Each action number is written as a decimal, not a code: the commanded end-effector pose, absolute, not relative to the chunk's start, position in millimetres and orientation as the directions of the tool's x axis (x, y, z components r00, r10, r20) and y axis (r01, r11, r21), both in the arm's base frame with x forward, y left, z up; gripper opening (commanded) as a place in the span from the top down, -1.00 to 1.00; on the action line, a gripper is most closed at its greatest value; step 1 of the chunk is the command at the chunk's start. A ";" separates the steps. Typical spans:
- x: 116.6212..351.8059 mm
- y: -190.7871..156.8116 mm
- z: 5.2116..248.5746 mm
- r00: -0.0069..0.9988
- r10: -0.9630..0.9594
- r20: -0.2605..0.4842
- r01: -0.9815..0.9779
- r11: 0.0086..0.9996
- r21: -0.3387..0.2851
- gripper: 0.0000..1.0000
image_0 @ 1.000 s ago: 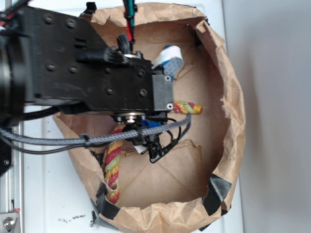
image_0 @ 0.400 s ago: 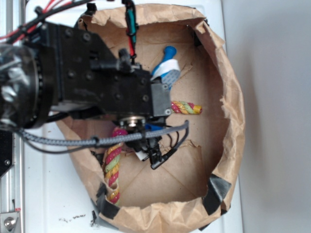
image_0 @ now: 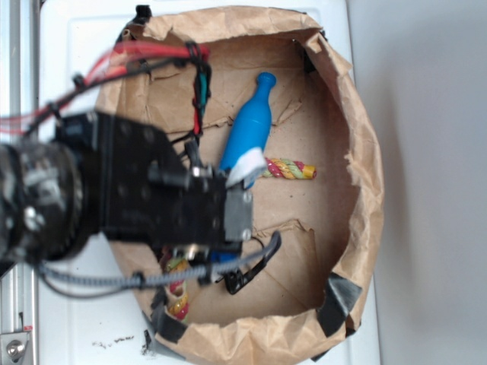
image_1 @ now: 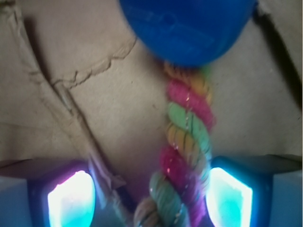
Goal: Grab the multicolored rope.
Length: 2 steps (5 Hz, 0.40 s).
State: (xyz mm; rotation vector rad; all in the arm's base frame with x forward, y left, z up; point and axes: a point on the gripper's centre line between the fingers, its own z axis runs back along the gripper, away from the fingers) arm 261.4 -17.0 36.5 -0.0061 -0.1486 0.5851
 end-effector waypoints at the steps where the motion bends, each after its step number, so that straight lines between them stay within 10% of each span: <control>1: 256.0 -27.5 25.1 0.826 0.542 0.153 -0.548 0.836 -0.006 1.00; 2: 254.8 -24.5 32.7 0.823 0.538 0.182 -0.545 0.838 -0.009 1.00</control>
